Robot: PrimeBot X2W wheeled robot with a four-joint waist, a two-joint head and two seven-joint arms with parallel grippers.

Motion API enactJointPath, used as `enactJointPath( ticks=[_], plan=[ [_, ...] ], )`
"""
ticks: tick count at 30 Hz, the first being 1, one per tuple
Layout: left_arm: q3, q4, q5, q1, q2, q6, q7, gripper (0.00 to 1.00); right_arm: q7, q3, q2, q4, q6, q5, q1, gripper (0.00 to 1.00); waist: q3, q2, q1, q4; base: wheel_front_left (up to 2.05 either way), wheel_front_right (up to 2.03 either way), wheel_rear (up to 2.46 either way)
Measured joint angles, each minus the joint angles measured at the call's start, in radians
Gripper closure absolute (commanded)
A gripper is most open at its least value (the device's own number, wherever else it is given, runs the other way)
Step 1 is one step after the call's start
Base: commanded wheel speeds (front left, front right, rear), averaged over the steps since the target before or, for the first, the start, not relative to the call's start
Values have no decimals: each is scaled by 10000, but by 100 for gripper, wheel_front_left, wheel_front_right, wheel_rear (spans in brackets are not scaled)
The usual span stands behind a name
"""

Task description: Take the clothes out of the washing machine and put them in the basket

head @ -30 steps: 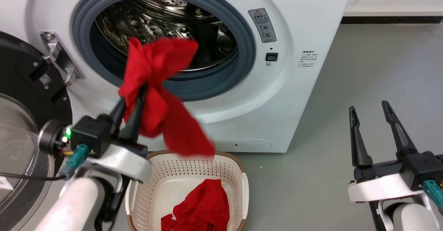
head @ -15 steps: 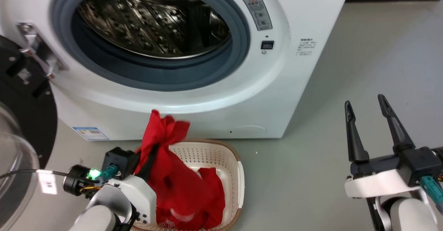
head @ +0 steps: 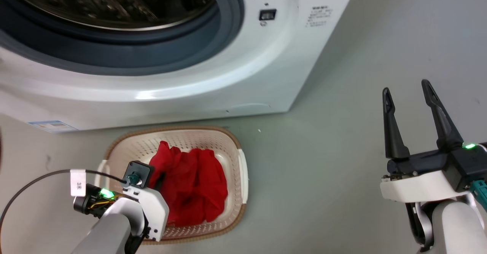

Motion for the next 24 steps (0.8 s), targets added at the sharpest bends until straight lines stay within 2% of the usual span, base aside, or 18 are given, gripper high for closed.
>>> enactJointPath(
  ticks=[12, 24],
  plan=[
    [-100, 3459, -13, -1663, -600, -316, -508, 100, 0, -4, -2, -286, 0, 94, -262, 0, 1556, 0, 1, -831, 0, 0, 0],
    [134, 4857, -362, -2561, -640, -339, -974, 100, 0, 194, 0, -483, 0, 203, -543, 0, 2590, 0, 0, -1423, 0, 0, 0]
  ],
)
